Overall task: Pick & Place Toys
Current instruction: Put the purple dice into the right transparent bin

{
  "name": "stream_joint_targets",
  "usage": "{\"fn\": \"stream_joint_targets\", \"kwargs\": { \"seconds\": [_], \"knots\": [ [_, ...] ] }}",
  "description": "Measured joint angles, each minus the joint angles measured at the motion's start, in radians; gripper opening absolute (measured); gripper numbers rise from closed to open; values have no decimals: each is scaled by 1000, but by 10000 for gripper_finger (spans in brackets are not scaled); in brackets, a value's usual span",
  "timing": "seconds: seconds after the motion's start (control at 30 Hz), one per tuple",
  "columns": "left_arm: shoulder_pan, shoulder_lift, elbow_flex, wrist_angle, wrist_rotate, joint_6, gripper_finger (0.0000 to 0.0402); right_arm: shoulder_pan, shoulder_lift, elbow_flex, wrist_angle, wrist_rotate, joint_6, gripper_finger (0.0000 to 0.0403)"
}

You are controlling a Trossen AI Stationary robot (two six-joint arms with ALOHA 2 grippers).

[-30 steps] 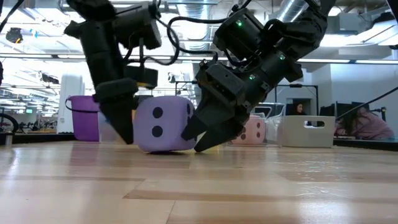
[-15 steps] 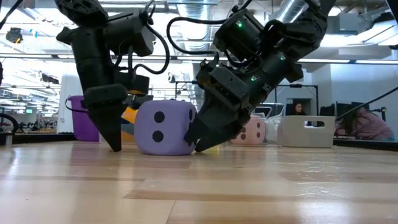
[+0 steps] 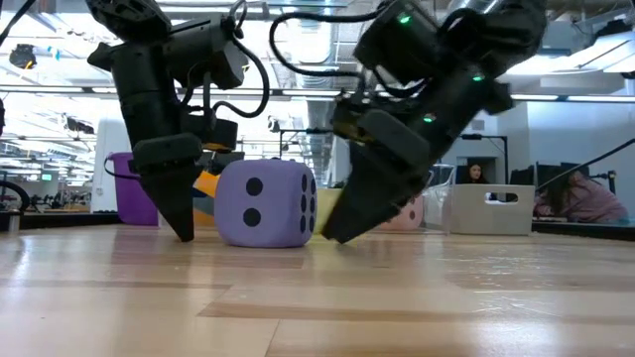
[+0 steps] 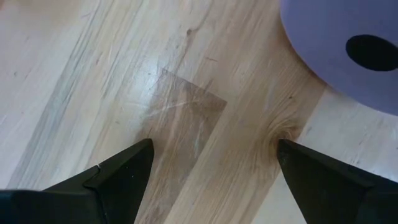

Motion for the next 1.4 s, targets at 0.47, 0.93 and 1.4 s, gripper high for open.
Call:
{"fn": "stream_joint_targets", "kwargs": {
  "seconds": [0.47,0.93,1.4],
  "knots": [
    [0,1,-2,98,-28,-1,337,48,-23,-2,91,190,4,400],
    [-3,1,-4,305,-9,-24,337,39,-15,-2,142,230,25,400],
    [-7,1,-4,310,-9,-22,337,-14,-16,-2,163,87,11,400]
  ]
}}
